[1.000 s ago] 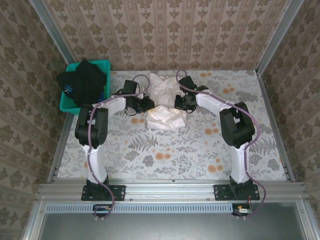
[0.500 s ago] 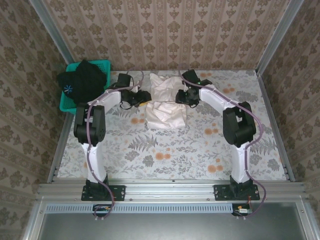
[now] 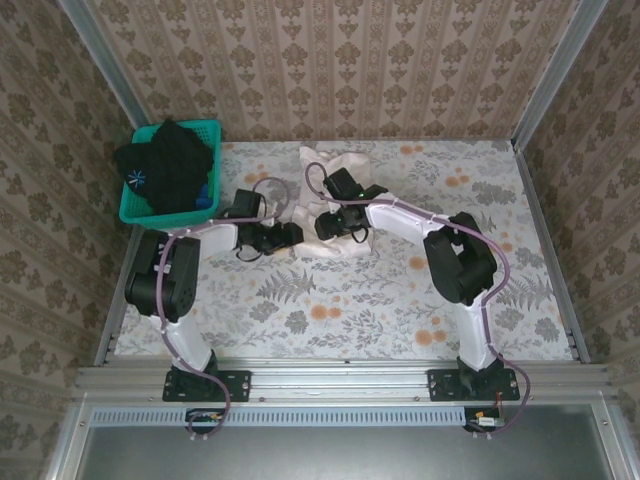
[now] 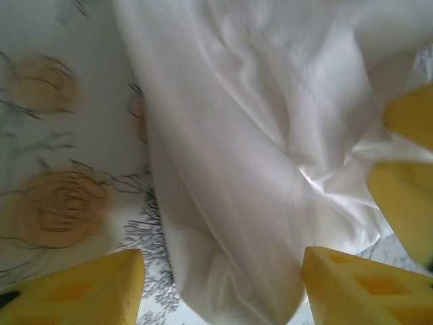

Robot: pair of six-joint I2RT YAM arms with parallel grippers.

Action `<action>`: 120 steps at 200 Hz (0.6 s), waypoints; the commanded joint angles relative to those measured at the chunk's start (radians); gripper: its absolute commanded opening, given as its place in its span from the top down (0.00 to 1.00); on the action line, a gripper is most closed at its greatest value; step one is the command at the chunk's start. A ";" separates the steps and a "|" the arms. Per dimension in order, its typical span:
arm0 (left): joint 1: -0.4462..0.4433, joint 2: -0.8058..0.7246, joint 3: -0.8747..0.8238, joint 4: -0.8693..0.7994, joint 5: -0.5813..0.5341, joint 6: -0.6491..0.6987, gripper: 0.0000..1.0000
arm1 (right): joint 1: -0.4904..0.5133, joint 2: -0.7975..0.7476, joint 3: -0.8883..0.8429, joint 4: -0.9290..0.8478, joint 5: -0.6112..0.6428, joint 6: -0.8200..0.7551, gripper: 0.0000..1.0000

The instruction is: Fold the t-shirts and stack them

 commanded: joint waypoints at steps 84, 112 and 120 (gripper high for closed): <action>-0.017 0.019 -0.098 0.141 0.056 0.002 0.71 | -0.049 0.118 0.116 0.035 -0.169 -0.305 0.56; -0.004 0.003 -0.117 0.141 0.053 0.003 0.77 | -0.047 0.121 0.154 -0.034 -0.219 -0.388 0.56; -0.003 0.000 -0.117 0.136 0.050 0.005 0.78 | -0.046 0.120 0.161 -0.071 -0.232 -0.407 0.50</action>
